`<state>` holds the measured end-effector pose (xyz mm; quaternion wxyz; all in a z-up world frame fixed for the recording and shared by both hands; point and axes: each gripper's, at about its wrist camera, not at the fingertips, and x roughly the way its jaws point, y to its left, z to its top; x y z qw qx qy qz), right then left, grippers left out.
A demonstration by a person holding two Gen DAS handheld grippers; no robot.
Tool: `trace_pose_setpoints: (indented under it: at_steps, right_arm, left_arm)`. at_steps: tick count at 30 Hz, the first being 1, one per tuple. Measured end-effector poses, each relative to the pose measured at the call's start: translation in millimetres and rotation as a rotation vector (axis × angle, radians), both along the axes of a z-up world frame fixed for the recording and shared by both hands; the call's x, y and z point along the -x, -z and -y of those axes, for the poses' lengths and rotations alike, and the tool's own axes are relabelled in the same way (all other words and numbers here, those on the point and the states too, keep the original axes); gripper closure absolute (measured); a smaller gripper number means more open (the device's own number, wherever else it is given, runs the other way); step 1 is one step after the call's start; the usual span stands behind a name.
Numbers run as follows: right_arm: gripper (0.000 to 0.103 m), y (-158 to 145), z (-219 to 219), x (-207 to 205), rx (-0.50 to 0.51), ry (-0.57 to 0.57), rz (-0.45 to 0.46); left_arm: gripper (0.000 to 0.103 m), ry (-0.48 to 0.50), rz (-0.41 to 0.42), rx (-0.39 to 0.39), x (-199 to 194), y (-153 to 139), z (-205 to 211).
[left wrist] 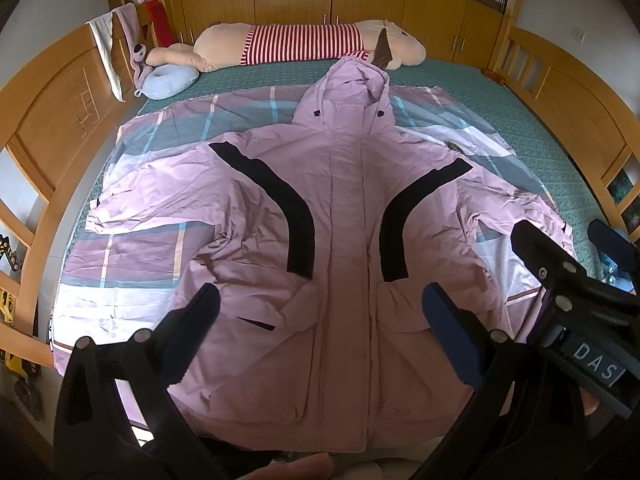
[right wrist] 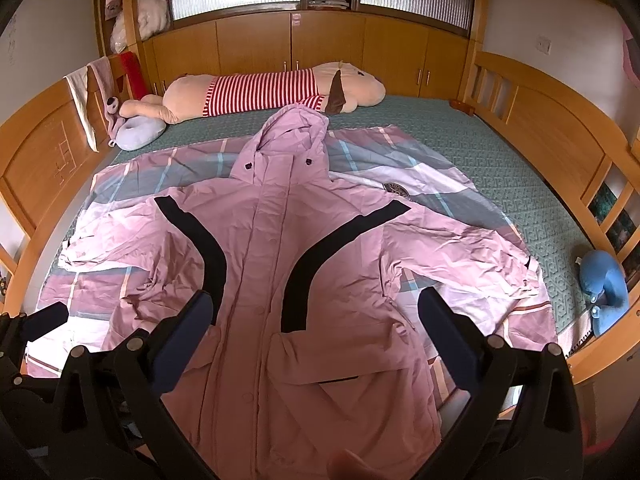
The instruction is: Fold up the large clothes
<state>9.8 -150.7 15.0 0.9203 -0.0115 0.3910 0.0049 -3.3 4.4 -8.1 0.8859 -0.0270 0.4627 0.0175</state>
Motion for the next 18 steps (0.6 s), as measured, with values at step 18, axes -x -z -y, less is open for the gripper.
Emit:
trace_pose_setpoints:
  at_steps: [18]
  right_arm:
    - [0.001, 3.2, -2.8, 1.9, 0.003, -0.011, 0.001]
  left_arm:
    - [0.002, -0.001, -0.014, -0.028, 0.1, 1.5, -0.3]
